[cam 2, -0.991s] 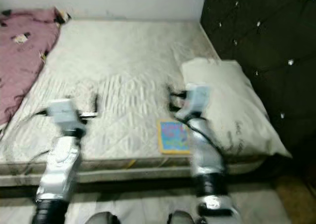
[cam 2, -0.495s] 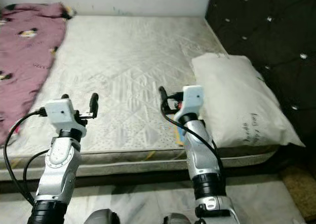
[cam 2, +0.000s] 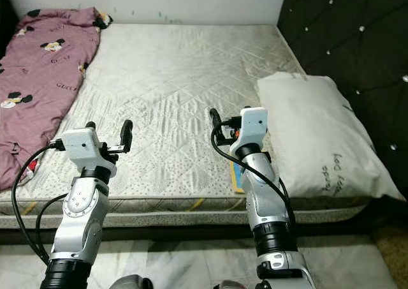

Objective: Clean up the room

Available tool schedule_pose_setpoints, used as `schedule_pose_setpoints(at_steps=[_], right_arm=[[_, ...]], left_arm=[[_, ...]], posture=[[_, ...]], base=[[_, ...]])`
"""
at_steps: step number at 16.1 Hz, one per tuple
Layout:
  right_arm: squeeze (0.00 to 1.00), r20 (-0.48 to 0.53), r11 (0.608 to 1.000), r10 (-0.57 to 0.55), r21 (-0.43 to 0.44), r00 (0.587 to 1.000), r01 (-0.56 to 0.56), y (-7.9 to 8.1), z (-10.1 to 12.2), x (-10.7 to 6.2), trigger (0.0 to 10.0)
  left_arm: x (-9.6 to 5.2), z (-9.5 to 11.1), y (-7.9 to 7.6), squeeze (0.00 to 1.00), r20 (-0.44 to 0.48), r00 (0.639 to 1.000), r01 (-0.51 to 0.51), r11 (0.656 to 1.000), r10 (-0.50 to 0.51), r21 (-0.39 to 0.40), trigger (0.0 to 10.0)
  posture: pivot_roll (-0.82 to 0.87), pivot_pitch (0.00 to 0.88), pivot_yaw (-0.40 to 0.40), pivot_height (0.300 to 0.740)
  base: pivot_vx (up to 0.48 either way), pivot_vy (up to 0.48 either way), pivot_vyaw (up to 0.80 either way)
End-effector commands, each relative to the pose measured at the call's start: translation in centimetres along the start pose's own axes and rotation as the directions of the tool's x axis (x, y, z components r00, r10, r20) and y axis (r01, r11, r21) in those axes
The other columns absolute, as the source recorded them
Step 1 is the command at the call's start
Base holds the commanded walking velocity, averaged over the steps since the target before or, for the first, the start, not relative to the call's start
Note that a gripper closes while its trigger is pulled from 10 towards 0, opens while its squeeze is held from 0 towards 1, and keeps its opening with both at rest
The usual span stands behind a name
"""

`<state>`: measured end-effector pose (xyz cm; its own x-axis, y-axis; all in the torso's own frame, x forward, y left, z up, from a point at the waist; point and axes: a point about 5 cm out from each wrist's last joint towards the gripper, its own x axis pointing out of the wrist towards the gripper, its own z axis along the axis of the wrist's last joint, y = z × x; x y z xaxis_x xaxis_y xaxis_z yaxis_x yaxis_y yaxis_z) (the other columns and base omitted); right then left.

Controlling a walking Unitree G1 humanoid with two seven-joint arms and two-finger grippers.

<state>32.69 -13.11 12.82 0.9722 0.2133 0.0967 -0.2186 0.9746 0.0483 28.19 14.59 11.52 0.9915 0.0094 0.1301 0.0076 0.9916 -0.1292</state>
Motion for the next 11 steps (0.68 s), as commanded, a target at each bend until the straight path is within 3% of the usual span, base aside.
schedule_pose_setpoints(at_steps=[1,7,11], right_arm=[[0.0,0.005,1.0,-0.011,0.0,1.0,0.011,-0.19,0.17,0.2,10.0],[0.0,0.005,1.0,-0.025,-0.008,1.0,0.025,-0.62,0.14,0.16,10.0],[0.0,0.002,0.999,-0.035,-0.016,0.999,0.035,-0.85,0.05,0.07,10.0]], left_arm=[[0.02,0.25,0.0,0.0,0.006,1.0,0.006,1.0,-0.006,0.001,10.0],[-0.03,0.12,-0.13,0.0,0.0,1.0,0.01,1.0,-0.01,0.001,10.0],[-0.23,-0.01,-0.19,0.0,-0.006,1.0,0.004,1.0,-0.004,-0.002,10.0]], posture=[[-0.04,0.032,0.005,0.74],[-0.04,0.039,0.009,0.74],[-0.04,0.039,0.009,0.74]], base=[[0.364,0.0,0.0],[0.338,0.0,0.0],[0.203,0.0,0.0]])
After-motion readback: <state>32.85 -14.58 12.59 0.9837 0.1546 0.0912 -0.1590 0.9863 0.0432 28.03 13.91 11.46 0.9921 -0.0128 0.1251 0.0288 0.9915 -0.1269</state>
